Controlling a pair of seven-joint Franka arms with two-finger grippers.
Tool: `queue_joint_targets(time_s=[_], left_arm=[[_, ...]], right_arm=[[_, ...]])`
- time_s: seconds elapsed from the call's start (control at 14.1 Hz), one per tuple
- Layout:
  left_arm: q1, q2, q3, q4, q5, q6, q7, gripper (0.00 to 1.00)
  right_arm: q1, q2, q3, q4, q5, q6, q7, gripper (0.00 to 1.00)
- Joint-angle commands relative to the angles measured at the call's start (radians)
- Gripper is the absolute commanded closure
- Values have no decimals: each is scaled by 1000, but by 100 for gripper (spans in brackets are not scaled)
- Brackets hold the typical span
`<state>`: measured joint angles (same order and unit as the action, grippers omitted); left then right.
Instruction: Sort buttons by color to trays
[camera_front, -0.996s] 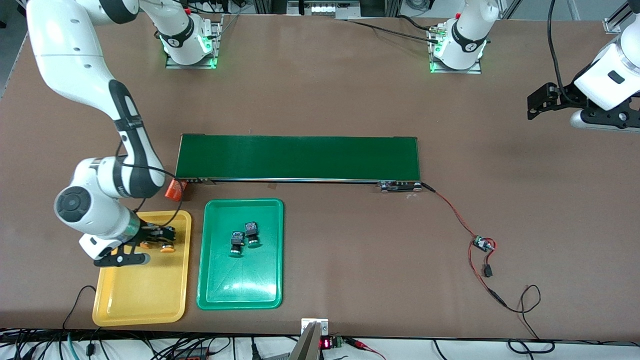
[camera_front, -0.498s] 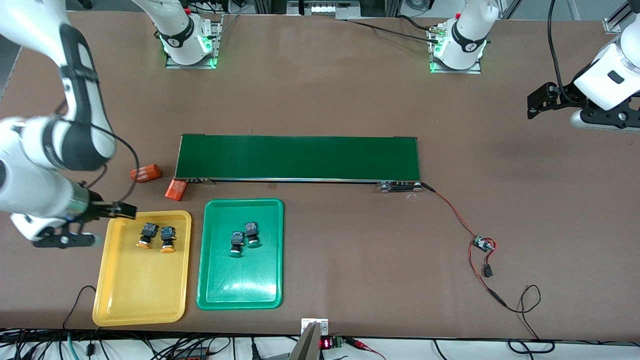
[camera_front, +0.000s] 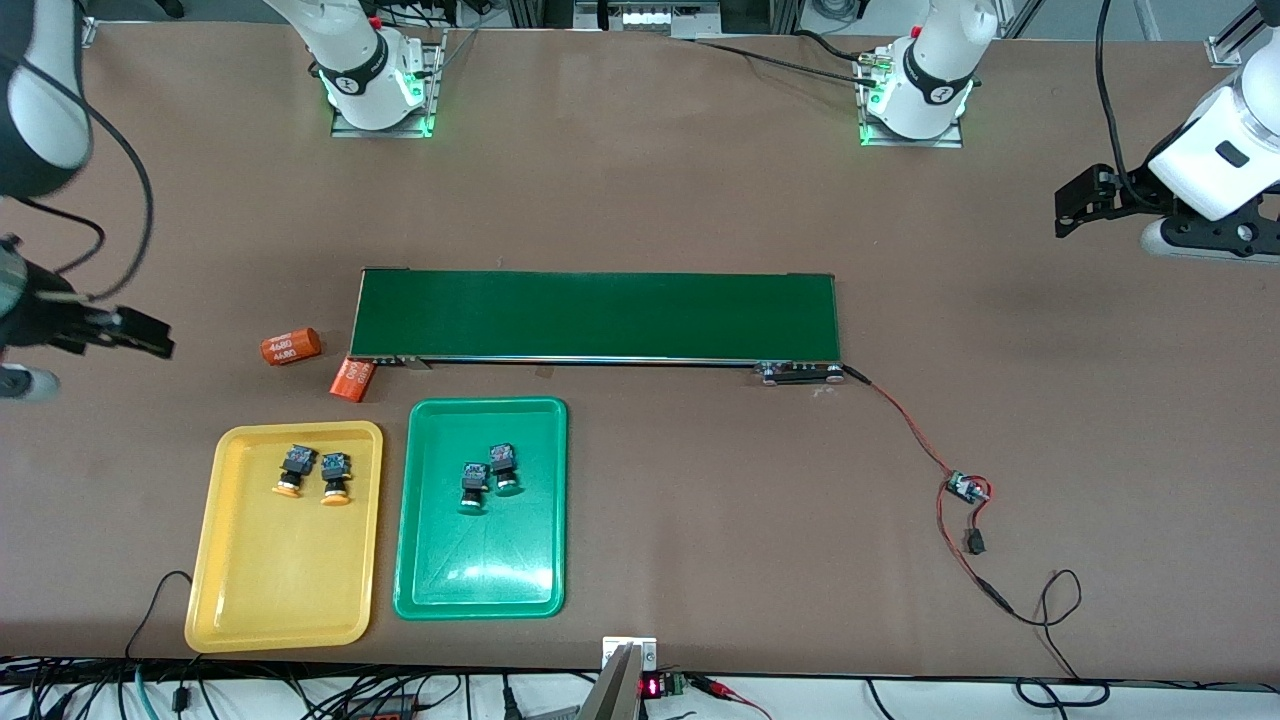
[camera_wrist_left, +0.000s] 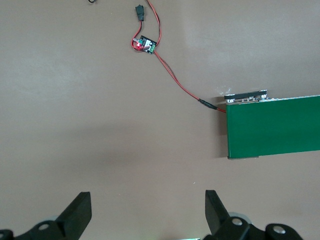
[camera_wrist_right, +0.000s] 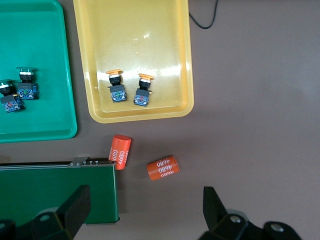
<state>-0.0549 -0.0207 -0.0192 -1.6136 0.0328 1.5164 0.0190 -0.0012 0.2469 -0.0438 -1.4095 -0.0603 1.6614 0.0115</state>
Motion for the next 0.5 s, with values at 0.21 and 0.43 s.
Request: queue_joint_targets(time_s=[0.21, 0.43], left_arm=[[3, -8, 5, 11, -10, -25, 16, 0], [3, -8, 5, 11, -10, -25, 15, 0]], right_arm=[[63, -170, -84, -157, 11, -61, -13, 0], [47, -209, -41, -186, 11, -123, -4, 0]])
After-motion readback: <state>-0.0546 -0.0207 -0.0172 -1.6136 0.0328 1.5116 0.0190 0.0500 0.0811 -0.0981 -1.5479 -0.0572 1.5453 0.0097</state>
